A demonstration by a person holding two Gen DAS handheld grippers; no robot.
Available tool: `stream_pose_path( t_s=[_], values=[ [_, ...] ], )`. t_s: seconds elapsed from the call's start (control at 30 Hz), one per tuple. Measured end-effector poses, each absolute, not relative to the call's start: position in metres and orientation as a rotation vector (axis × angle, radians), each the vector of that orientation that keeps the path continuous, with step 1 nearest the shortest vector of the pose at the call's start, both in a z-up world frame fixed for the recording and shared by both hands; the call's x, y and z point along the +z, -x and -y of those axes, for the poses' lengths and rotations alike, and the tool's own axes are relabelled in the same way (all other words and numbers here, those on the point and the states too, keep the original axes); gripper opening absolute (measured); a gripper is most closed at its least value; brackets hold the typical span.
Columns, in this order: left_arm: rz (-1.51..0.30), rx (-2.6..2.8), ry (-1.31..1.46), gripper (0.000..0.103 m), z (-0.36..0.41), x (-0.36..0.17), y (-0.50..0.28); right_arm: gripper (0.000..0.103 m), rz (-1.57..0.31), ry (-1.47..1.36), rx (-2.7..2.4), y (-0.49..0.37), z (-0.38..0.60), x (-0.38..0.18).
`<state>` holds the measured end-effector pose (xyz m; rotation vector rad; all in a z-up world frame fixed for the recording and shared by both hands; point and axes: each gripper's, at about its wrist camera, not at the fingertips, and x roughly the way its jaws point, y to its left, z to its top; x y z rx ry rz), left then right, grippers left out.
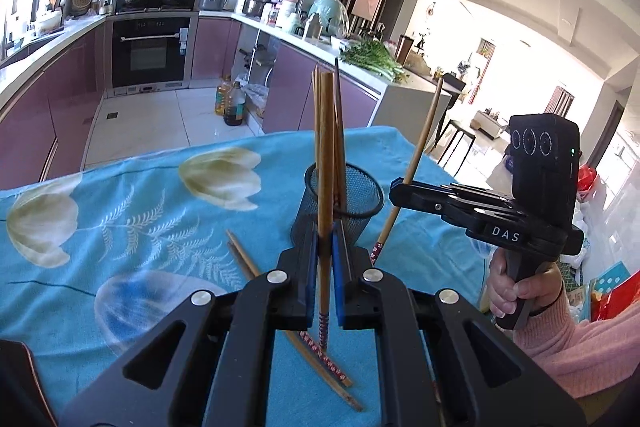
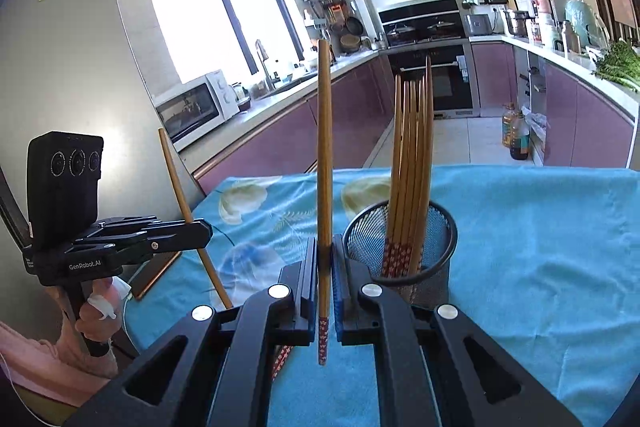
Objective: Organize utensils
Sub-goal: 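Lift the left tool's chopstick upright over the cup while the right tool carries its own, then lower the left tool's chopstick into the cup while the right tool inserts its own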
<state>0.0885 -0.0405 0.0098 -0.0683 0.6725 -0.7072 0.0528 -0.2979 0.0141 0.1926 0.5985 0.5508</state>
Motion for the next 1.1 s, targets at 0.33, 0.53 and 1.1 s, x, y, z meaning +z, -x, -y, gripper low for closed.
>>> stream_pose_path(
  t_s=[0.33, 0.53, 1.1],
  values=[
    [-0.598, -0.735, 0.079, 0.007, 0.061, 0.037, -0.102, 0.006, -0.525, -0.165, 0.532, -0.053, 0.310, 0.037],
    [-0.553, -0.751, 0.076, 0.007, 0.074, 0.055, -0.108, 0.006, -0.481, -0.146, 0.522, -0.056, 0.316, 0.054],
    [-0.482, -0.766, 0.057, 0.007, 0.096, 0.092, -0.120, 0.006, -0.410, -0.114, 0.498, -0.063, 0.316, 0.072]
  ],
)
